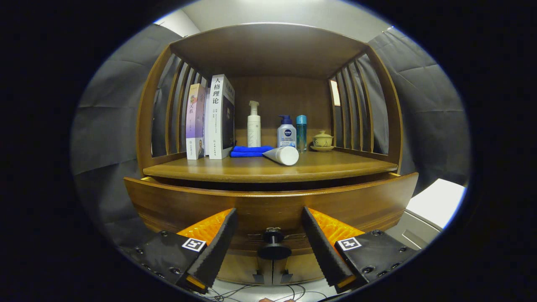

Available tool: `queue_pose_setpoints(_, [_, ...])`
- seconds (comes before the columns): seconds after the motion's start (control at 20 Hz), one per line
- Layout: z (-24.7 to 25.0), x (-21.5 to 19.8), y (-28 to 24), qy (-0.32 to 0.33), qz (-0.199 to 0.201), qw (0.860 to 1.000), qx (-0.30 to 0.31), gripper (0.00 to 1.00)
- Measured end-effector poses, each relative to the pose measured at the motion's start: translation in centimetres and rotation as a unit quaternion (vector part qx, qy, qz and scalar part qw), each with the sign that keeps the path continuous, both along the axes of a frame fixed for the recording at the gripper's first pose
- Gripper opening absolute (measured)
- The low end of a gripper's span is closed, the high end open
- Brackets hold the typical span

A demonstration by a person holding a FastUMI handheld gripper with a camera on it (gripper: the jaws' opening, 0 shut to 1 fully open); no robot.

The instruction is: Pull open the drawer, take out the items inside it, and place them on the countertop above the cabinet.

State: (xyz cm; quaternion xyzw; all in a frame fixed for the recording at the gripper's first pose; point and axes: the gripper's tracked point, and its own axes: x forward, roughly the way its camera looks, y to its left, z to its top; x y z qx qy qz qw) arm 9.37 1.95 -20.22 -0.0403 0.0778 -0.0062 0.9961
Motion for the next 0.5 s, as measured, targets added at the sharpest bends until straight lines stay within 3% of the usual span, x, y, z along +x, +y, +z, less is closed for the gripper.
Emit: queue_pose_setpoints(0.5, [-0.4, 4.0, 0.3, 0.01, -0.002, 1.0, 0.002, 0.98])
